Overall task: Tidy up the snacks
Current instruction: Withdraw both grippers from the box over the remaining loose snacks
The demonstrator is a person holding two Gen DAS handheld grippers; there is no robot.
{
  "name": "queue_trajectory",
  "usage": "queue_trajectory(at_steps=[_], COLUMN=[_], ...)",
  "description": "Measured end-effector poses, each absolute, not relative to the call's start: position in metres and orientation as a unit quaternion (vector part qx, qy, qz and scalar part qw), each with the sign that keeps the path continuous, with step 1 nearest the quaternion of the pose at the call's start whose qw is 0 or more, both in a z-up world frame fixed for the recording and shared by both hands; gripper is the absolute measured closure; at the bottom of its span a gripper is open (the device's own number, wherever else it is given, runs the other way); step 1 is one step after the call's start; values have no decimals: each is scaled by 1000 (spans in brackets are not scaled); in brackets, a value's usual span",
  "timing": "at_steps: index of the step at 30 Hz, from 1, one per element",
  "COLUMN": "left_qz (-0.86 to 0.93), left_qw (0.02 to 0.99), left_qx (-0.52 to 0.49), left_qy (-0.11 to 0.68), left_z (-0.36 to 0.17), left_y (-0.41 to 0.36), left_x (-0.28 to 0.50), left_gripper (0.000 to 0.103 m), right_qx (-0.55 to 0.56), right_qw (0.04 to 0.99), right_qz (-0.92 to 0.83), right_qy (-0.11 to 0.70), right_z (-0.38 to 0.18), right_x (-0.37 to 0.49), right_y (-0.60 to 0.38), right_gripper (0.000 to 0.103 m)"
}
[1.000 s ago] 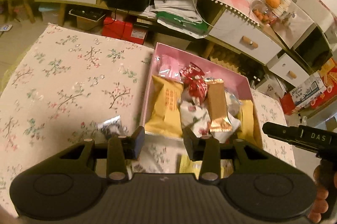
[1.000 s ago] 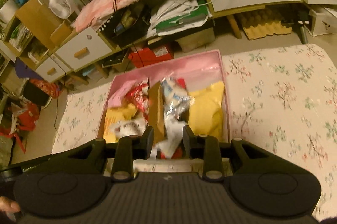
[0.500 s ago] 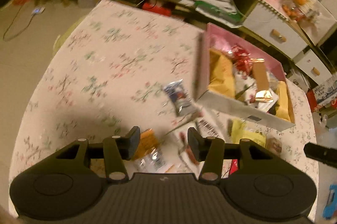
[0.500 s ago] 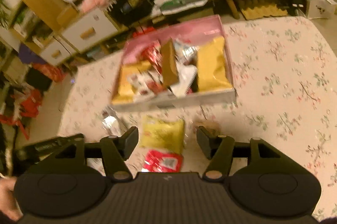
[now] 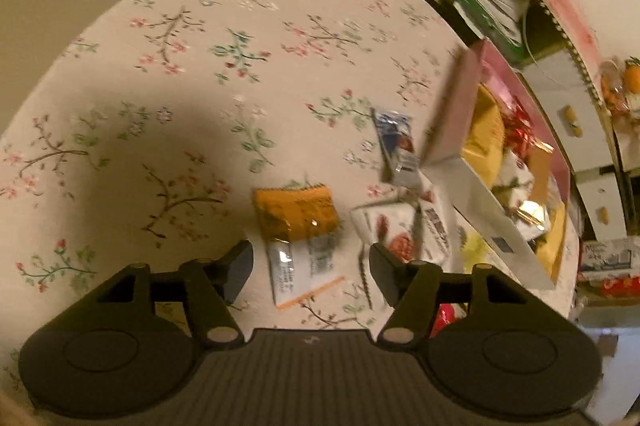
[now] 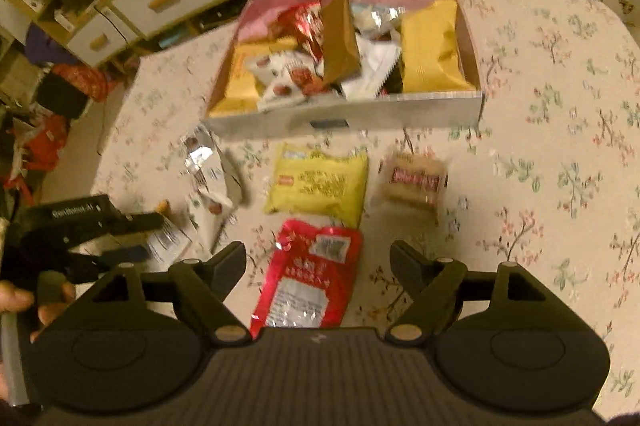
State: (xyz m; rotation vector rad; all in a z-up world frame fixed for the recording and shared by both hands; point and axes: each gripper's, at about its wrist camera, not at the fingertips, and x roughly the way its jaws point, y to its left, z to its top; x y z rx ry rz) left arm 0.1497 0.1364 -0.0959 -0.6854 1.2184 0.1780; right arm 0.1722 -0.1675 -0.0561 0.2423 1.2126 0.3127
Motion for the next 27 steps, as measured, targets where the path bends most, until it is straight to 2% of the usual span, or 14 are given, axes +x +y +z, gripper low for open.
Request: queue_trajectory(at_steps=[5, 7, 9, 14, 18, 23, 25, 27], left_qz=[84, 82, 78, 86, 102, 120, 122, 118], left_qw=[752, 751, 752, 768, 776, 789, 796, 799], left_qx=[-329, -336, -339, -299, -261, -246, -234, -229], left_qy=[564, 563, 560, 560, 565, 550, 546, 544], left_z=[-104, -109, -109, -106, -103, -104, -104, -104], left_y=[139, 140, 139, 125, 114, 117, 116, 115], left_x=[149, 152, 154, 153, 149, 148, 148, 147], left_gripper=[28, 21, 18, 18, 22, 36, 56, 60], right_qx=[117, 141, 146, 132, 123, 117, 113, 111], right_qw=[782, 765, 761, 772, 778, 782, 784, 785], right_qz=[154, 163, 158, 147, 145, 146, 143, 143], right_qy=[592, 607, 612, 604, 599, 595, 593, 592], right_z=[-71, -77, -79, -75, -71, -69, -68, -68], right_x=[164, 164, 164, 161, 158, 158, 158, 158], right_y=[-158, -157, -157, -157, -158, -157, -155, -154], right_gripper=[20, 19, 19, 17, 17, 17, 17, 17])
